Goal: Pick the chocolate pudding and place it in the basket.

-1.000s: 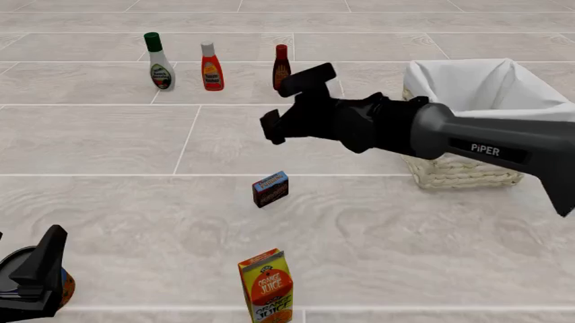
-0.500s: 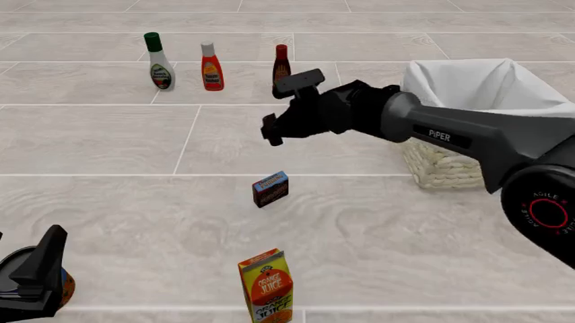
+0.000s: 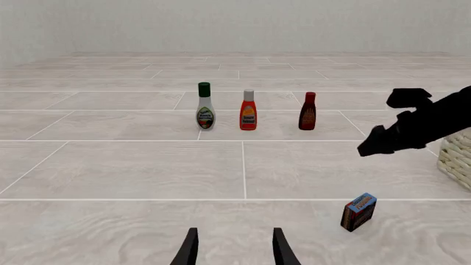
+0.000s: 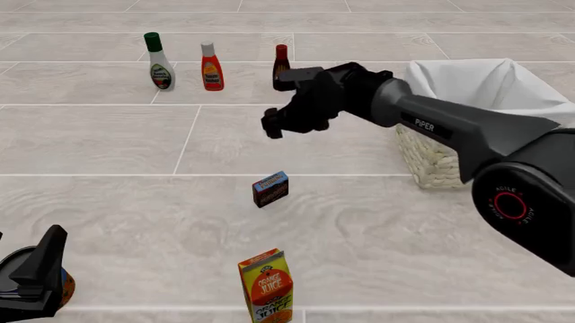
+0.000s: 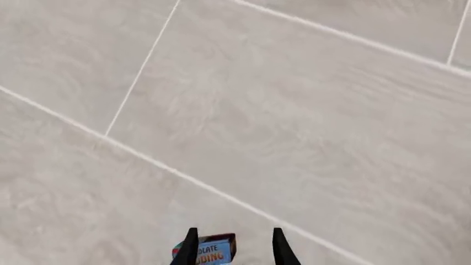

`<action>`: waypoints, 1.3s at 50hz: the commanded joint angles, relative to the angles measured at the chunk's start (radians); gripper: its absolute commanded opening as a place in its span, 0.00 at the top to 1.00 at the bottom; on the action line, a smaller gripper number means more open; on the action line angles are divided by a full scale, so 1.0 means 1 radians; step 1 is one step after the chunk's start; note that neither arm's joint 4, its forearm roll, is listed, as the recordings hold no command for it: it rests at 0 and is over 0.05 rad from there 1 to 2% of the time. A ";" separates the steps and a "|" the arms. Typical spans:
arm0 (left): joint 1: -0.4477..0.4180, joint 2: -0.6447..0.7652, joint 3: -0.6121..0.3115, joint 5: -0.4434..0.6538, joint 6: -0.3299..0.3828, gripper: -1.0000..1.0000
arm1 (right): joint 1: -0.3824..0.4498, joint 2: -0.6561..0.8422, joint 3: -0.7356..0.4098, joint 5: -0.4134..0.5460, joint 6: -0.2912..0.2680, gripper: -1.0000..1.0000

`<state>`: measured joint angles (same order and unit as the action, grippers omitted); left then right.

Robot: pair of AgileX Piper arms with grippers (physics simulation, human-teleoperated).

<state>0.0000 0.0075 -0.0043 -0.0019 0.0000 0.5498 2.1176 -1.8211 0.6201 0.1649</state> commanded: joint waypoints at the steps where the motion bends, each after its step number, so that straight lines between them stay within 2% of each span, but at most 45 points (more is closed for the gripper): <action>1: 0.000 0.000 0.000 0.000 0.000 0.00 | -0.011 0.018 -0.089 0.108 0.079 0.00; 2: 0.000 0.000 0.000 0.000 0.000 0.00 | -0.001 0.023 -0.102 0.124 0.109 0.00; 4: 0.000 0.000 0.000 0.000 0.000 0.00 | 0.010 0.027 -0.116 0.138 0.135 0.00; 9: 0.000 0.000 0.000 0.000 0.000 0.00 | 0.016 0.015 -0.117 0.136 0.151 0.00; 12: 0.000 0.000 0.000 0.000 0.000 0.00 | 0.023 0.022 -0.120 0.156 0.223 0.00; 14: 0.000 0.000 0.000 0.000 0.000 0.00 | 0.006 0.016 -0.117 0.158 0.242 0.00; 19: 0.000 0.000 0.000 0.000 0.000 0.00 | -0.009 0.010 -0.116 0.158 0.253 0.00; 25: 0.000 0.000 0.000 0.000 0.000 0.00 | -0.020 0.028 -0.125 0.178 0.316 0.00; 27: 0.000 0.000 0.000 0.000 0.000 0.00 | -0.035 0.022 -0.123 0.177 0.304 0.00; 29: 0.000 0.000 0.000 0.000 0.000 0.00 | -0.026 0.026 -0.124 0.182 0.333 0.00; 31: 0.000 0.000 0.000 0.000 0.000 0.00 | -0.034 0.020 -0.120 0.179 0.332 0.00; 35: 0.000 0.000 0.000 0.000 0.000 0.00 | -0.025 0.016 -0.101 0.182 0.412 0.00; 37: 0.000 0.000 0.000 0.000 0.000 0.00 | -0.029 0.013 -0.102 0.181 0.411 0.00; 45: 0.000 0.000 0.000 0.000 0.000 0.00 | -0.024 -0.004 -0.047 0.144 0.509 0.00; 48: 0.000 0.000 0.000 0.000 0.000 0.00 | -0.017 -0.006 -0.043 0.134 0.516 0.00; 49: 0.000 0.000 0.000 0.000 0.000 0.00 | 0.000 -0.010 -0.029 0.122 0.548 0.00; 52: 0.000 0.000 0.000 0.000 0.000 0.00 | 0.000 -0.010 -0.028 0.121 0.548 0.00; 53: 0.000 0.000 0.000 0.000 0.000 0.00 | 0.005 -0.017 -0.011 0.106 0.574 0.00; 57: 0.000 0.000 0.000 0.000 0.000 0.00 | 0.006 -0.028 0.013 0.089 0.601 0.00; 65: 0.000 0.000 0.000 0.000 0.000 0.00 | -0.004 -0.028 0.036 0.078 0.635 0.00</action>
<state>0.0000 0.0075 -0.0043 -0.0019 0.0000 0.5474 2.0987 -1.8236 0.7224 0.7386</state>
